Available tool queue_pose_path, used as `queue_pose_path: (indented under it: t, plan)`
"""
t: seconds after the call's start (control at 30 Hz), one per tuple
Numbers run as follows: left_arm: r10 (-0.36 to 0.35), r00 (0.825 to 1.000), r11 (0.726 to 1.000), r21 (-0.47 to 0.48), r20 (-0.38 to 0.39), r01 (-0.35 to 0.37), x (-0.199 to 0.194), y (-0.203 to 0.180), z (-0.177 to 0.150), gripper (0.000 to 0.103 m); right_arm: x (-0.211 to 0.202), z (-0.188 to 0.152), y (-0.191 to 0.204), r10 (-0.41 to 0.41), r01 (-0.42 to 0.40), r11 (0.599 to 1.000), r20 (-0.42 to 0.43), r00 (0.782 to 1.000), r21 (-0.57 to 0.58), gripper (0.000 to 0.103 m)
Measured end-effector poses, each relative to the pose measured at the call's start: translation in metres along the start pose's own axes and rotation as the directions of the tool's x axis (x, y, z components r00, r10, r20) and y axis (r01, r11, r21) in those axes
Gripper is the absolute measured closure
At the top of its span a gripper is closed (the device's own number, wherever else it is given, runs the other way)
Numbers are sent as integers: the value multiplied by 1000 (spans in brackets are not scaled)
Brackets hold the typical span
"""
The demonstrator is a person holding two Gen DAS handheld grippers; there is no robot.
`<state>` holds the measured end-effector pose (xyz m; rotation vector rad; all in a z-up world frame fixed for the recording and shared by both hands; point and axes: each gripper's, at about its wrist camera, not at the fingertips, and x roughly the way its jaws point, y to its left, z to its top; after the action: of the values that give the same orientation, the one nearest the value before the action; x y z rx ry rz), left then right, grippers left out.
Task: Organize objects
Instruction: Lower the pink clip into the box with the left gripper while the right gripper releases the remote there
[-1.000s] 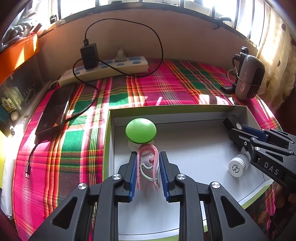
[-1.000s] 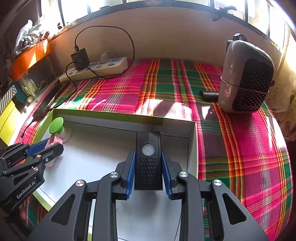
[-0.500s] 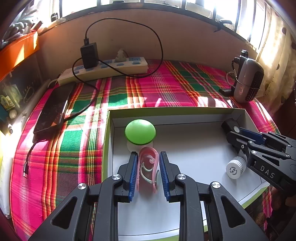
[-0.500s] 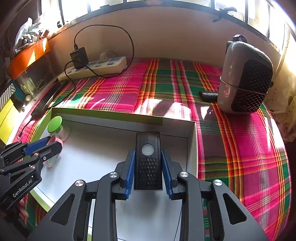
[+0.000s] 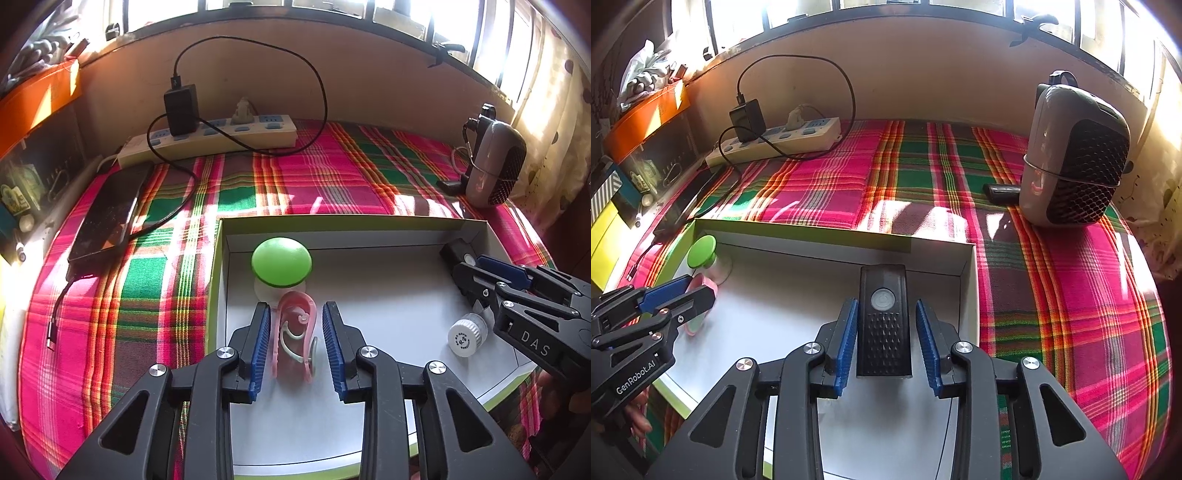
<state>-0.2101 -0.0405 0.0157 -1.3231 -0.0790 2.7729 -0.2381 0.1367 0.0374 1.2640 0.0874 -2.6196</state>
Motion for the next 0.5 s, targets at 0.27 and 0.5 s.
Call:
queue_pose_path:
  t: [0.27,0.5]
  plan:
    - [-5,1000,1000,-9,11,5,-8,2,-3,75,-9,-1,3,5,-5,1000,22,1000,1,69]
    - [-10,999,1000,-13,33,11,-22,3,-8,75,-18,-3,6,-1,1,1000,36,999,6,68]
